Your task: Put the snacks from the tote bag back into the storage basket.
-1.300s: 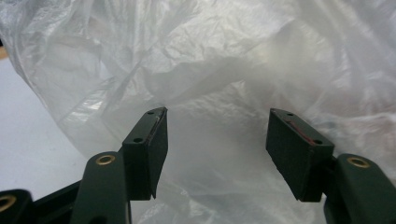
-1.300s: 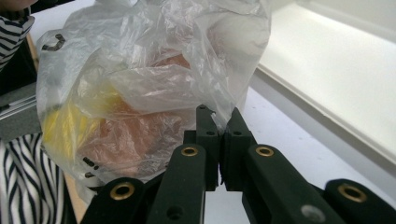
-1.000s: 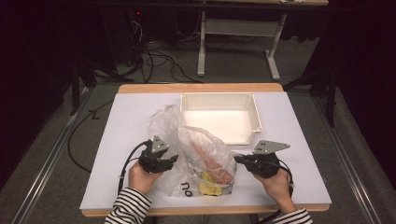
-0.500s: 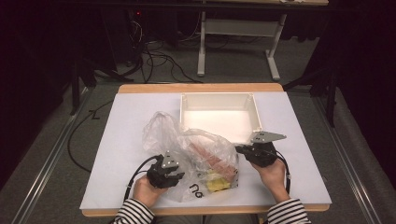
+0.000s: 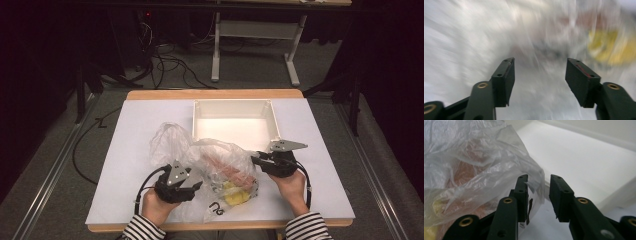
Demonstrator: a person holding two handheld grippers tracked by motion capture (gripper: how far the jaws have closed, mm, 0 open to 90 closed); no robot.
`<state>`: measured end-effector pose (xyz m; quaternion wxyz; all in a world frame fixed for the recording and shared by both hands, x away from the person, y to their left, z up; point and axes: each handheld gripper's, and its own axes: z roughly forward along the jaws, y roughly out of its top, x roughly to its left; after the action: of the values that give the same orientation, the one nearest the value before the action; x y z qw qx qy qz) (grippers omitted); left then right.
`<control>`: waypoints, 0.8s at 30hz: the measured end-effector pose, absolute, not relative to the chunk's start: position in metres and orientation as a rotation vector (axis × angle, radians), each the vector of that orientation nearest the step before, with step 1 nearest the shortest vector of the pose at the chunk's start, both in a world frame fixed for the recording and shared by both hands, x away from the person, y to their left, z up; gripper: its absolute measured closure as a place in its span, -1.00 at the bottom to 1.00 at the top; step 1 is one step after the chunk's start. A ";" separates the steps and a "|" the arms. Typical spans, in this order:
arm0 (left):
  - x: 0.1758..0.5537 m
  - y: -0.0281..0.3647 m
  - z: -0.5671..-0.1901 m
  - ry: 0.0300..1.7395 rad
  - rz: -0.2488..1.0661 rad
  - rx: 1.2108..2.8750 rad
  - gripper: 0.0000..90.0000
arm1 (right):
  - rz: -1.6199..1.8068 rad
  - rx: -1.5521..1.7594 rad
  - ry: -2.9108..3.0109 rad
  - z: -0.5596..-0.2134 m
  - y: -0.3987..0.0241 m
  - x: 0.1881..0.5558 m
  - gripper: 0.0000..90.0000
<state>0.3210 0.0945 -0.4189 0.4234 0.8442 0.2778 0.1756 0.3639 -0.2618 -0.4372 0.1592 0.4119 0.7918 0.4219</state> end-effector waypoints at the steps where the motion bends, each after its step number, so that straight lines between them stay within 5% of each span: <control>1: 0.323 0.097 -0.411 0.697 0.460 2.093 -0.13 | 1.206 1.177 2.263 -0.437 -0.262 0.364 0.41; 6: 0.352 0.108 -0.380 0.757 0.545 2.026 -0.30 | 1.261 1.214 2.256 -0.444 -0.275 0.354 0.07; 14: 0.400 0.110 -0.401 0.907 0.475 2.092 -0.39 | 1.353 1.182 2.225 -0.443 -0.291 0.339 -0.07; 24: 0.397 0.119 -0.450 0.960 0.314 2.247 0.44 | 1.267 1.281 2.138 -0.452 -0.316 0.333 -0.14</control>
<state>0.3972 0.1192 -0.4498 0.3326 0.8601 0.3675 0.1203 0.3332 -0.3164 -0.4518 0.1721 0.4512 0.7533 0.4465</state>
